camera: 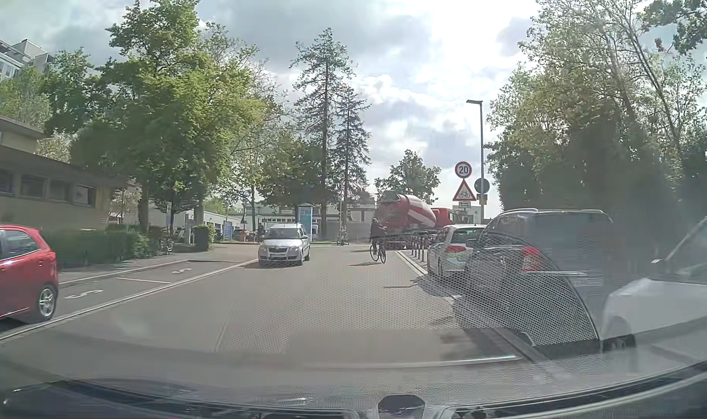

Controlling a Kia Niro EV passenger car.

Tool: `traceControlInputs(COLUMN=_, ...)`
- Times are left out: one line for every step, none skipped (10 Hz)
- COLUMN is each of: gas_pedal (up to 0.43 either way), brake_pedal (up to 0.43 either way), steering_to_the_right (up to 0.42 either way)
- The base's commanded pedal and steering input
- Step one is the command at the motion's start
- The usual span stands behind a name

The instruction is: Follow the waypoints while adhering to traffic rules and regulations

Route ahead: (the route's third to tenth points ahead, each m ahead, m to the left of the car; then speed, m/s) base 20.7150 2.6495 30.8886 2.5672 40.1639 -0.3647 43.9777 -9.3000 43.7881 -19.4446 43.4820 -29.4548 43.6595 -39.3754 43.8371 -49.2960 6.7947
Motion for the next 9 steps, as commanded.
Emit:
traceControlInputs(gas_pedal=0.0, brake_pedal=0.0, steering_to_the_right=0.001)
traceControlInputs(gas_pedal=0.0, brake_pedal=0.0, steering_to_the_right=0.001)
traceControlInputs(gas_pedal=0.02, brake_pedal=0.0, steering_to_the_right=0.001)
traceControlInputs(gas_pedal=0.028, brake_pedal=0.0, steering_to_the_right=0.001)
traceControlInputs(gas_pedal=0.028, brake_pedal=0.0, steering_to_the_right=0.001)
traceControlInputs(gas_pedal=0.028, brake_pedal=0.0, steering_to_the_right=0.002)
traceControlInputs(gas_pedal=0.028, brake_pedal=0.0, steering_to_the_right=0.002)
traceControlInputs(gas_pedal=0.028, brake_pedal=0.0, steering_to_the_right=0.002)
traceControlInputs(gas_pedal=0.028, brake_pedal=0.0, steering_to_the_right=0.002)
